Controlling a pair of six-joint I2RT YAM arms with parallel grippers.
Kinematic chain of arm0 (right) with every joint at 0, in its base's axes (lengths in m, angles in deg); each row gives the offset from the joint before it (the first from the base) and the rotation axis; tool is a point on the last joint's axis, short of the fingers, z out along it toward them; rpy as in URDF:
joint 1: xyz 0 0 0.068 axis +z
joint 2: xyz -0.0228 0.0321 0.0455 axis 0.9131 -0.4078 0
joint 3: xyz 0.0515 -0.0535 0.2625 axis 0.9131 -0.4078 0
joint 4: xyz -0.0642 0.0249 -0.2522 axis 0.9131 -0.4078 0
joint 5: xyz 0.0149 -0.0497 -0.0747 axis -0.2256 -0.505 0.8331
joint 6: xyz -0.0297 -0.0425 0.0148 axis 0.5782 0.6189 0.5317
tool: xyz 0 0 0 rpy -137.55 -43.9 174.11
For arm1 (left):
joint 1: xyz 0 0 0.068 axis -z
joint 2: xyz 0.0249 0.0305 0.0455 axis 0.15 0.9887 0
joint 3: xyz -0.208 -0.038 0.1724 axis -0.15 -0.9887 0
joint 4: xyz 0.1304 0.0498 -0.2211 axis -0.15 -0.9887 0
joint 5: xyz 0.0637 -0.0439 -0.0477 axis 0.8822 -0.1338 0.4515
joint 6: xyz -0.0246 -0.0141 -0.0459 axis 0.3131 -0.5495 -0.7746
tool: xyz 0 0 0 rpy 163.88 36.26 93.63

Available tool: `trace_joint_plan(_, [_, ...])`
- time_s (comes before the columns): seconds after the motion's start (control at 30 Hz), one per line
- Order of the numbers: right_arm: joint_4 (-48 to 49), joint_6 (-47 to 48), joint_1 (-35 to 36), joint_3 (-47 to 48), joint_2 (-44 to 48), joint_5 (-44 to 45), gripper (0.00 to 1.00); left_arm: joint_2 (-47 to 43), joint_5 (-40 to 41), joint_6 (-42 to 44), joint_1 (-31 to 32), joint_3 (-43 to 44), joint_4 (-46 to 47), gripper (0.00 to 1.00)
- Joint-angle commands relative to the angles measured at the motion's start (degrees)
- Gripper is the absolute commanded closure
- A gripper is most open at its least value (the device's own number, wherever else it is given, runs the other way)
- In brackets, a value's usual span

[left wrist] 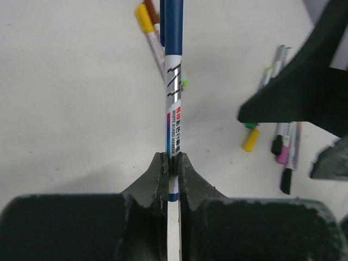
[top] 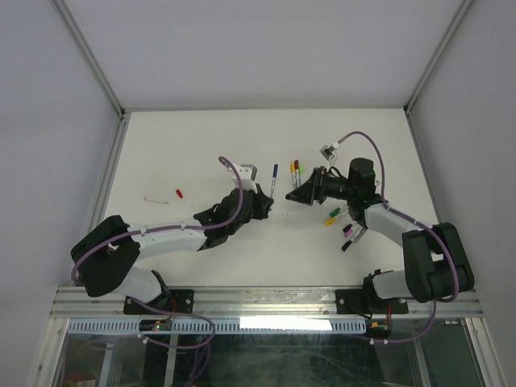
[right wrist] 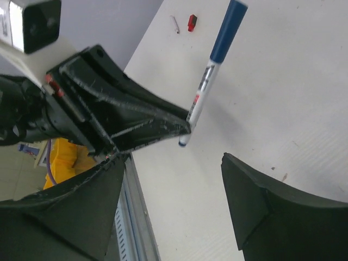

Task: Open the pen caps
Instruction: Pick up the pen from the center of the board.

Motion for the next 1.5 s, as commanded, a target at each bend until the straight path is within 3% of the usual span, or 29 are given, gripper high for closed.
trace_joint_plan(0.0, [8.5,-9.57,2.3,0.89,-0.32,6.77,0.26,-3.6,0.86,-2.48,3.75,-4.46,21.97,1.0])
trace_joint_plan(0.27, [12.04,-11.77,3.36,-0.16,0.9,8.16,0.3,-2.99,5.14,-2.09,8.73,-7.32,33.32,1.0])
trace_joint_plan(0.53, [14.81,-11.63,4.18,-0.51,1.68,5.61,0.6,0.0,6.18,-3.7,10.27,-6.55,35.6,1.0])
trace_joint_plan(0.73, [14.92,-9.94,4.86,0.07,1.99,3.73,0.94,0.39,7.16,-4.14,10.3,-5.88,34.22,1.0])
trace_joint_plan(0.83, [12.98,-8.29,4.94,0.98,2.04,2.84,1.0,0.2,6.25,-3.51,10.31,-5.88,33.63,1.0])
trace_joint_plan(0.97, [8.95,-4.77,4.95,2.68,2.29,1.21,1.0,-1.16,1.88,-0.51,10.31,-9.32,36.69,0.73])
trace_joint_plan(1.07, [4.53,-0.28,4.94,4.24,2.34,-1.51,1.0,-3.92,-3.47,3.18,10.23,-14.67,45.12,0.38])
trace_joint_plan(1.13, [0.67,3.07,4.95,5.77,2.07,-3.8,1.0,-5.84,-5.94,5.7,10.1,-18.19,50.08,0.21])
trace_joint_plan(1.23, [-7.16,3.07,4.94,9.08,1.56,-3.8,1.0,-9.58,-6.82,7.71,9.52,-21.04,51.25,0.03])
trace_joint_plan(1.43, [-14.88,3.07,4.94,12.19,0.59,-3.8,1.0,-18.02,-18.78,3.01,2.86,-22.3,47.88,0.01])
trace_joint_plan(1.47, [-15.5,12.78,5.03,12.34,0.74,-11.05,1.0,-18.92,-21.43,1.09,1.34,-22.46,47.88,0.01])
